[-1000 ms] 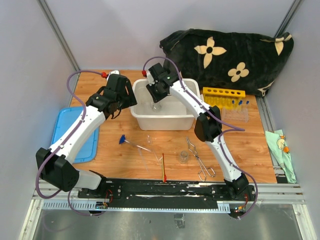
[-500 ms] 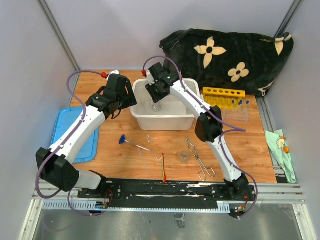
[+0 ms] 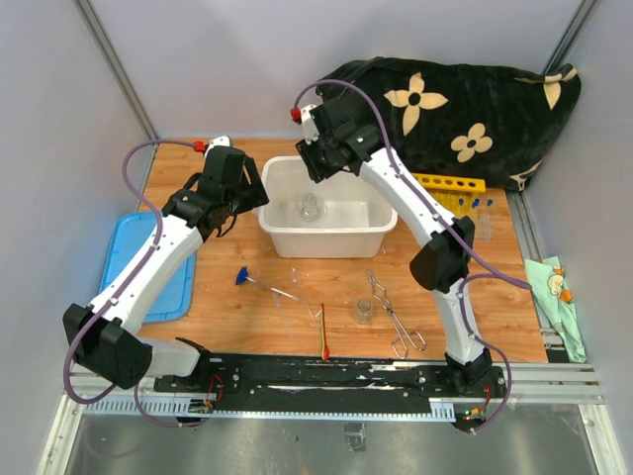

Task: Organize the chemistry lab equipment
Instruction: Place the collection bottle in the storage box, then pick up the collection bottle at the center of the board.

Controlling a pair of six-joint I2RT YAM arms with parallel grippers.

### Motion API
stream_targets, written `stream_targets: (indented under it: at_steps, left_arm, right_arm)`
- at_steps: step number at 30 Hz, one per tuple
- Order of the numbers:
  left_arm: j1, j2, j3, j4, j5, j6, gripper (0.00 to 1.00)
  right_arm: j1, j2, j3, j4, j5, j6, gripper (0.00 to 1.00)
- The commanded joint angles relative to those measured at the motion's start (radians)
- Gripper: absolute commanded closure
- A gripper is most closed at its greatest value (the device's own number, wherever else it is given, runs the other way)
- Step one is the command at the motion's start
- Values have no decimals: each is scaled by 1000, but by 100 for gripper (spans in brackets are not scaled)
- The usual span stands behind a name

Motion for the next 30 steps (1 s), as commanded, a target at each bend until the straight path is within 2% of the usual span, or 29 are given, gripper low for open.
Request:
stream_targets:
  at_steps: [1, 9, 13, 17, 24, 30]
  left_arm:
    - [-4, -31, -4, 30, -32, 3, 28]
    - [-4, -11, 40, 53, 4, 13, 28]
    - [-4, 10, 41, 54, 32, 5, 28]
    - [-4, 14, 31, 57, 44, 4, 28]
    - [-5, 10, 10, 58, 62, -16, 28]
    - [-4, 4, -3, 57, 105, -36, 28]
  right_arm:
    - [18, -171, -75, -26, 39, -18, 60]
    - [58, -687, -615, -65, 37, 20, 60]
    - [111, -839, -768, -131, 40, 87, 59]
    - [178, -941, -942, -146, 69, 130, 59]
    - [260, -1061, -1222, -54, 77, 213, 59]
    - [281, -1055, -1302, 1, 51, 223, 59]
